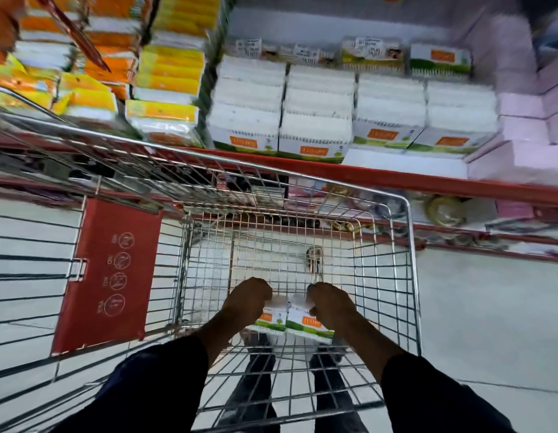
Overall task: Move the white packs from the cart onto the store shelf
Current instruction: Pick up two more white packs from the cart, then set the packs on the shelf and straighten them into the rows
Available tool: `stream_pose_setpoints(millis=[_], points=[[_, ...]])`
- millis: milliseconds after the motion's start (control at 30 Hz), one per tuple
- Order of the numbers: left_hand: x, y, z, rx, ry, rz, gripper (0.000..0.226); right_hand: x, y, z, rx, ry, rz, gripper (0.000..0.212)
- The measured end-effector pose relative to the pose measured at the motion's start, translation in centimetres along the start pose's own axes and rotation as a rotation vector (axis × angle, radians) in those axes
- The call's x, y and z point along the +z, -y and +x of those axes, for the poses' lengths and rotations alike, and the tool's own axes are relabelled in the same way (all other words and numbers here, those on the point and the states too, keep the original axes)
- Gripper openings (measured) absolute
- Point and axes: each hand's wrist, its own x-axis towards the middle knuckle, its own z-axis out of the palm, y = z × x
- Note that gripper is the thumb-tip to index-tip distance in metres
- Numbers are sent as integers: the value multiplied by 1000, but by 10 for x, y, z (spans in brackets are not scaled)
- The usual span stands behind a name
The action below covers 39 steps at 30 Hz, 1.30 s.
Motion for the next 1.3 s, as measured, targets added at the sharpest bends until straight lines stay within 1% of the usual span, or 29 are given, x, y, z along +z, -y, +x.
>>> stream_pose_setpoints(millis=[100,200,300,400,500,600,700,767,833,967,1133,1200,1300], points=[[-18,-13,-16,8,-53,20,30,-13,3,-15,-21,-86,52,25],[-47,-31,-31,-8,-126,104,36,-40,10,-31,-30,-231,-17,25],[-80,-48,-50,-11,-275,118,41,-78,17,-49,-28,-384,-94,32],[-115,-68,-70,15,-435,130,37,-121,23,-70,-32,-552,-138,42],[-153,-94,-86,63,-576,132,34,-170,30,-99,-21,-702,-156,45],[-186,-124,-97,108,-684,113,32,-211,26,-128,-23,-821,-146,47],[-213,-153,-101,176,-759,104,32,-242,12,-149,-27,-903,-109,45],[-227,-174,-98,221,-798,118,34,-259,-1,-159,-5,-937,-100,45],[-239,-194,-91,262,-831,123,31,-271,-17,-164,10,-964,-71,46],[-257,-226,-68,304,-855,127,26,-288,-45,-169,70,-986,-42,42],[-269,-256,-38,302,-863,127,28,-297,-71,-161,126,-971,-5,51],[-270,-263,-25,288,-847,128,30,-300,-78,-155,135,-982,8,47],[-269,-269,-10,259,-824,155,36,-303,-84,-146,122,-984,33,36]])
